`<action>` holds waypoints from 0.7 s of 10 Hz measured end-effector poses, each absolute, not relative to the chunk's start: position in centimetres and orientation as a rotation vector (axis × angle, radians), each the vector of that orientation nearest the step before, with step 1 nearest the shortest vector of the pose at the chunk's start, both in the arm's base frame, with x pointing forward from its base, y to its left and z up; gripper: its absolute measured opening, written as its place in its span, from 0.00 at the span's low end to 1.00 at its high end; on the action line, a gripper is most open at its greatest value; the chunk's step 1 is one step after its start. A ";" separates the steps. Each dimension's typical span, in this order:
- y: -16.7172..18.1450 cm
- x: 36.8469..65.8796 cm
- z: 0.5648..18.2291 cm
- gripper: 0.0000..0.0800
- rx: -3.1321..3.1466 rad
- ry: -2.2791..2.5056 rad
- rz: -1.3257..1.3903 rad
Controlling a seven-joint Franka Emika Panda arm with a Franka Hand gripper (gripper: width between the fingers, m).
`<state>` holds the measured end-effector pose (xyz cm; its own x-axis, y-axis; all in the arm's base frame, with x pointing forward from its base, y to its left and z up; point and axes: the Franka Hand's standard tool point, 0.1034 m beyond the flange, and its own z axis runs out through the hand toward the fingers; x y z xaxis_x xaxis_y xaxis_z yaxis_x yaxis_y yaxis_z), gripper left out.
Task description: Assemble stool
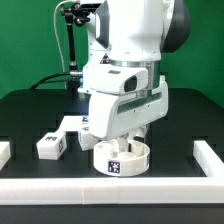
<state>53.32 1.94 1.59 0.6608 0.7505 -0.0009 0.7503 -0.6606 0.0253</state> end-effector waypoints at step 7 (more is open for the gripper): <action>4.9 53.9 1.7 0.41 2.829 1.336 0.014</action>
Offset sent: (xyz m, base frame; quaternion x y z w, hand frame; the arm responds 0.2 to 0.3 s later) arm 0.0069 0.0289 0.0028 -0.0254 0.0177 -0.0044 0.9995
